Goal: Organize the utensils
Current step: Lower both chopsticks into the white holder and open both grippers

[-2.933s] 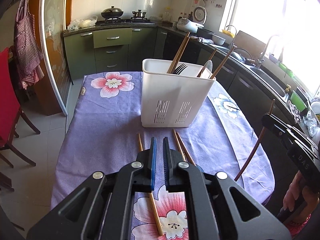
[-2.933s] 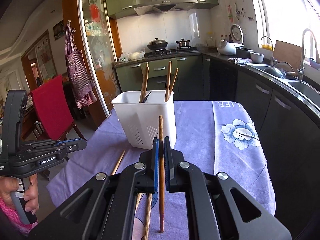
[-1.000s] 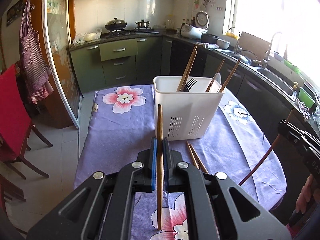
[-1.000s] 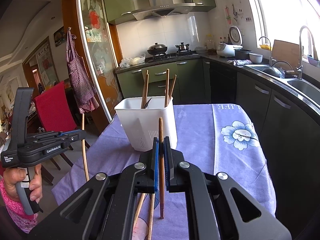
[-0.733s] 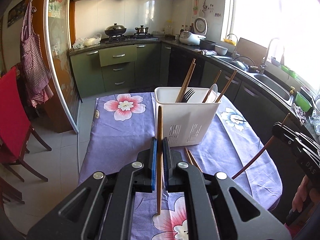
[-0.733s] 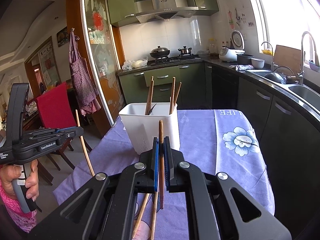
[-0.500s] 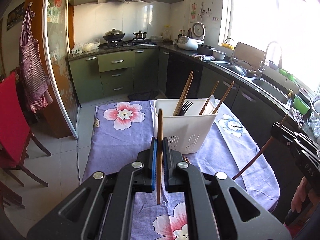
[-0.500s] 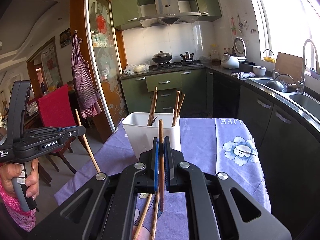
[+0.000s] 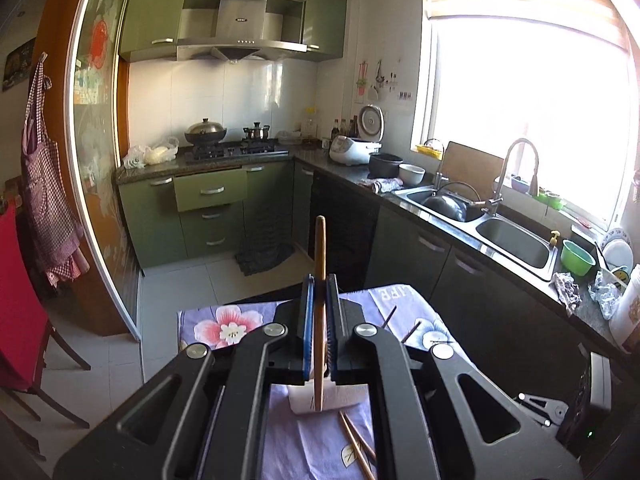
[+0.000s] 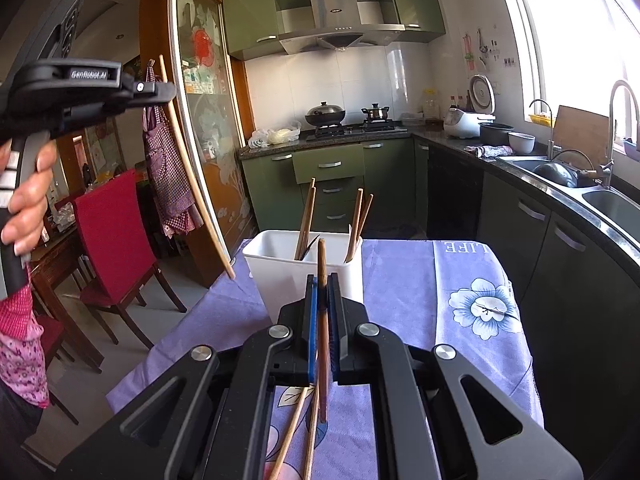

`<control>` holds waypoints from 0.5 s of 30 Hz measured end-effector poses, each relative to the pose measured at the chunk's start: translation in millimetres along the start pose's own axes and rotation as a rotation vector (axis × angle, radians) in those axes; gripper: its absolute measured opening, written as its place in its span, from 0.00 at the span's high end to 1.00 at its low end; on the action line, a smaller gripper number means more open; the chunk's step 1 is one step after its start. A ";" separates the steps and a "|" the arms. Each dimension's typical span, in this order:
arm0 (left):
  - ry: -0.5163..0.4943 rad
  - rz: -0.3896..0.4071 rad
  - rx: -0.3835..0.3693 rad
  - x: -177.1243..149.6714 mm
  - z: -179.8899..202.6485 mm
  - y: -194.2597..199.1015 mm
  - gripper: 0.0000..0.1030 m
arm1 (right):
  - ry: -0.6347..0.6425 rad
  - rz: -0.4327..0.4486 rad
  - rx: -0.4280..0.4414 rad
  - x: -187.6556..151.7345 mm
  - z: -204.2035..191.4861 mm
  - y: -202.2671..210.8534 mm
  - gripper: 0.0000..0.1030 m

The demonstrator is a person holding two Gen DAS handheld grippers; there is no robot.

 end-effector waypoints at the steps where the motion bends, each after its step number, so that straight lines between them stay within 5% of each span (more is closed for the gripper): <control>1: -0.001 0.013 0.005 7.1 0.2 -3.5 0.95 | -0.001 0.000 -0.002 1.0 1.1 -0.8 0.94; 7: -0.014 0.014 0.040 22.1 -1.5 -47.6 0.95 | -0.013 0.018 -0.001 14.6 4.8 -2.7 0.94; 15: -0.009 -0.112 0.059 -24.4 -15.3 -110.9 0.95 | 0.057 0.111 0.023 74.6 -14.2 11.3 0.94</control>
Point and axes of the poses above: each gripper's, at about its wrist camera, not at the fingertips, and y roughly against the way its jaws point, z to its right, x to its top, the point moved 6 cm from there along -y, roughly the way its jaws point, and after that the axes turned 4 degrees about -x, right-handed, at the moved point
